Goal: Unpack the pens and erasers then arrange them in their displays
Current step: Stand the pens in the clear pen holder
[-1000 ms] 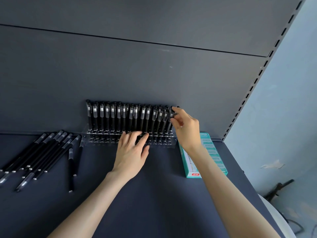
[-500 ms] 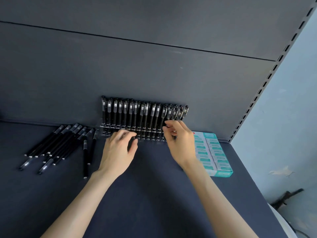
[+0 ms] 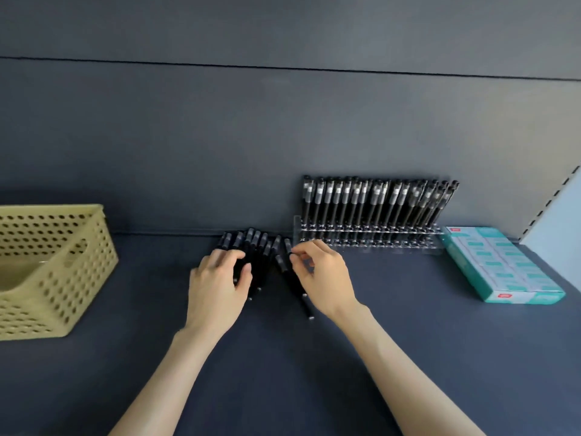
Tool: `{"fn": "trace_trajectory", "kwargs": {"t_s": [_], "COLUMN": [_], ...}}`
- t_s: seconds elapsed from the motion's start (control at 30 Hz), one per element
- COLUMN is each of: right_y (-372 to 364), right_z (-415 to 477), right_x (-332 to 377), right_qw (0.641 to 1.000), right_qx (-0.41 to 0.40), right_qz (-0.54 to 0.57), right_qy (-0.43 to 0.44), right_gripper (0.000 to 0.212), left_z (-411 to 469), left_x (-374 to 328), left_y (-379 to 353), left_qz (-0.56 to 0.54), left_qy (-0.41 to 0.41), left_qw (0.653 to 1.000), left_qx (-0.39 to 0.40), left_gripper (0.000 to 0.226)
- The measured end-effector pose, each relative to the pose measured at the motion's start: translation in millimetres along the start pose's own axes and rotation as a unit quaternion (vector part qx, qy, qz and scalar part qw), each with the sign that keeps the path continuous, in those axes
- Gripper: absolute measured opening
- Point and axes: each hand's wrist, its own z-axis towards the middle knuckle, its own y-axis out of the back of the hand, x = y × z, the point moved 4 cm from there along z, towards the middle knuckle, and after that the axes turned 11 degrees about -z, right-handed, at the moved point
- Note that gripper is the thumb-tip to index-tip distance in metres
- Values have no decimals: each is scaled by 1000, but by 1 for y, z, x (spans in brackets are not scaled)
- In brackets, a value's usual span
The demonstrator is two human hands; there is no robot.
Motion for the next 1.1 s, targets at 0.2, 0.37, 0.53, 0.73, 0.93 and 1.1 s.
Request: {"fn": "trace_trajectory", "kwargs": {"t_s": [0.2,0.37,0.53,0.73,0.93,1.1], "right_y": [-45,-69,-84,-89,-89,-93], "right_z": [2,15,31,45,48,46], "right_x": [35,48,53,51,47,51], "right_qw": [997,987,977,973,971,969], "right_qx": [29,50,46,45,45,31], "right_qz": [-49,-119,-151,-124,-95,-129], "right_qy": [-52,-92,-145,-188,-215,-209], "right_gripper": [20,36,49,54,50,52], "left_z": [16,34,50,63,66,65], "left_x": [55,69,75,91,99,98], "left_y": [13,7,2,2,6,7], "left_qz": [18,-2,-74,-103,-151,-184], "left_qy": [86,120,161,176,196,194], "left_qw": [993,985,972,965,958,955], "left_qx": [85,121,152,166,147,129], "left_gripper": [47,57,67,55,45,37]}}
